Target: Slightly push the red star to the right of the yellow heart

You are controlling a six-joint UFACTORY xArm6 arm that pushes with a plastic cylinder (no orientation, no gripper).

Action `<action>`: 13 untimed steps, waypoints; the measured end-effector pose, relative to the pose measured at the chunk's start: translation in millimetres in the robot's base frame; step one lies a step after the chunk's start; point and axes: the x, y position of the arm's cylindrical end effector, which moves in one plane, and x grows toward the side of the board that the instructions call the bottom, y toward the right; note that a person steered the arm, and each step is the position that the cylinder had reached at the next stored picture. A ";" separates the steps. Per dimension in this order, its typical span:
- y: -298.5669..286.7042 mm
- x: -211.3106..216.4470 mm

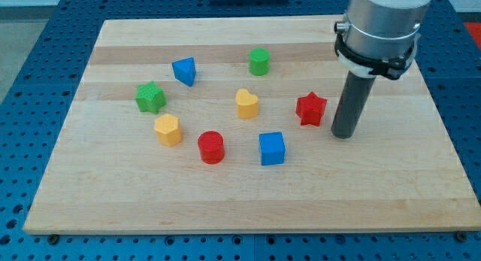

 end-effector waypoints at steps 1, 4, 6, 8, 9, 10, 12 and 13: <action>0.0 -1.6; 0.0 -20.0; 0.0 -34.5; 0.0 -37.5; 0.0 -38.1; 0.0 -38.1; -3.8 -38.1; -12.8 -38.1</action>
